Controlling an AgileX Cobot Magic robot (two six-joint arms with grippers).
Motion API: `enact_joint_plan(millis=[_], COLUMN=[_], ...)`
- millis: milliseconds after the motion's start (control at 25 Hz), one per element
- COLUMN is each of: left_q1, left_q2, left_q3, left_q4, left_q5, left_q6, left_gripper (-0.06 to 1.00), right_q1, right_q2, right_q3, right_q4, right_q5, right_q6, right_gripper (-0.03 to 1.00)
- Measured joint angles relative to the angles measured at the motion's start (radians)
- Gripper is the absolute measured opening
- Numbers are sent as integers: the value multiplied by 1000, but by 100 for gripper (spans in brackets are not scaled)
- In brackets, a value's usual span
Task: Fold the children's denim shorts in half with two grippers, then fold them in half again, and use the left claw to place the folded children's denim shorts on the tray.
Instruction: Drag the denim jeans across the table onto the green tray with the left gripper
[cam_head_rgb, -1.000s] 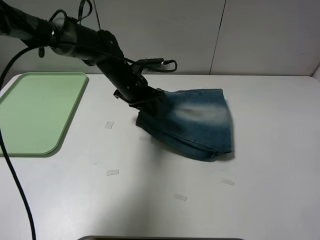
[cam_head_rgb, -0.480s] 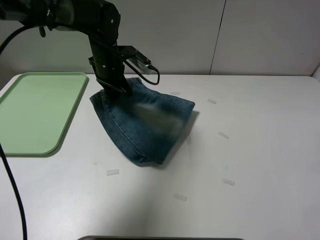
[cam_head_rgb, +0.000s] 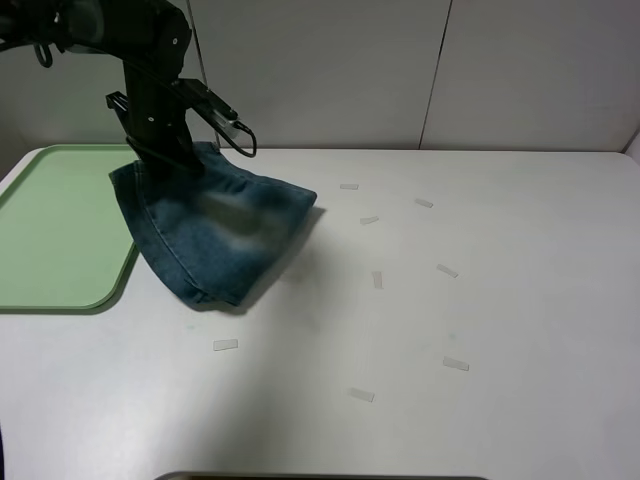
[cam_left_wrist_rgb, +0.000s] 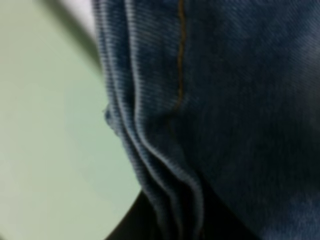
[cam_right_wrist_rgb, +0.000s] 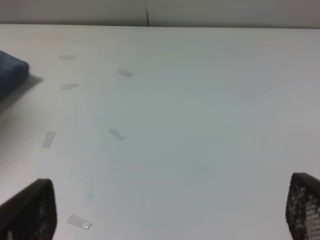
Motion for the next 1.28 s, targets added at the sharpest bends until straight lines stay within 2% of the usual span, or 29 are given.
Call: enact_joint_plan(millis=[120, 320, 1280], left_q1=[33, 77, 285], left_q2=[0, 0, 0], left_q3=[0, 0, -3], left_q4=[49, 106, 197], left_q5=[9, 77, 131], left_q6=[-92, -180, -244], left_gripper=[8, 8, 8], right_q1=[0, 0, 0], right_q2=[0, 0, 0], right_q3=[0, 0, 0], right_q4=[0, 0, -6], right_q5=[0, 0, 0], right_q6=[0, 0, 1], right_gripper=[69, 69, 69])
